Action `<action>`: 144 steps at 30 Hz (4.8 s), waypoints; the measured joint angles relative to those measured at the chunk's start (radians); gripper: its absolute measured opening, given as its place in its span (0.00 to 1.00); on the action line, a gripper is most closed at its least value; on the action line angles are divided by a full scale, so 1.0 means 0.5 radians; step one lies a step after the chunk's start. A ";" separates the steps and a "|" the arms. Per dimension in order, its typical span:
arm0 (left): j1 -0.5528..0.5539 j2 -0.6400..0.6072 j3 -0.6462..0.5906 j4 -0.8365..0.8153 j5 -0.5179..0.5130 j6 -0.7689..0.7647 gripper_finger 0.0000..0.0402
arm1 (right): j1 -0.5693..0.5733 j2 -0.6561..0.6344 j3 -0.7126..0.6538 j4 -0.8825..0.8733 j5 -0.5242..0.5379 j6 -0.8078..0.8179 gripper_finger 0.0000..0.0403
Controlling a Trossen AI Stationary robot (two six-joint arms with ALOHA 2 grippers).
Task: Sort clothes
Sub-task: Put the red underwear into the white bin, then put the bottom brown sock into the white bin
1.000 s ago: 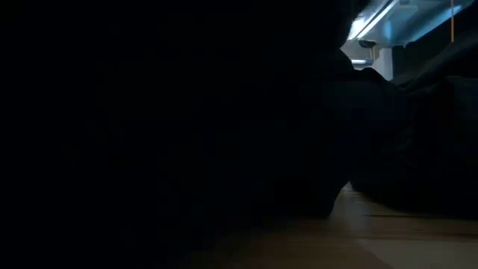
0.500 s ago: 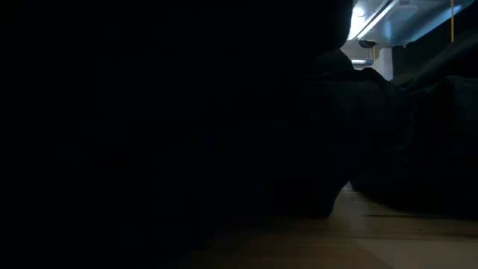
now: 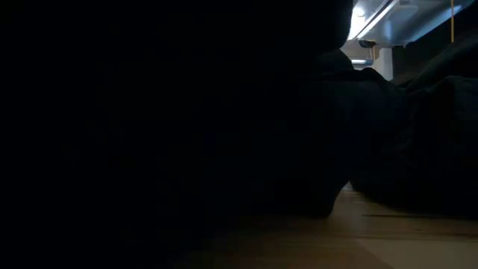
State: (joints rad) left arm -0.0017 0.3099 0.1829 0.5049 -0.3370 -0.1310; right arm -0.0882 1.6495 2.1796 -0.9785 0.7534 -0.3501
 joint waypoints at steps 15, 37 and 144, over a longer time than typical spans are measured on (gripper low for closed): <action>0.000 0.000 0.000 -0.002 0.000 0.016 0.01 | -0.189 0.202 -0.005 -0.286 -0.447 0.492 0.30; 0.001 0.000 0.000 -0.016 0.000 -0.008 0.01 | 0.766 0.378 -0.205 -0.073 -1.399 0.611 0.55; 0.001 0.000 0.000 0.070 -0.001 0.046 0.01 | -0.286 0.434 0.021 -0.154 -0.614 0.861 0.12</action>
State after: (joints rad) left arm -0.0013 0.3099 0.1829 0.5400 -0.3374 -0.1080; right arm -0.2309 1.8664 2.1899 -1.0557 0.4464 0.0806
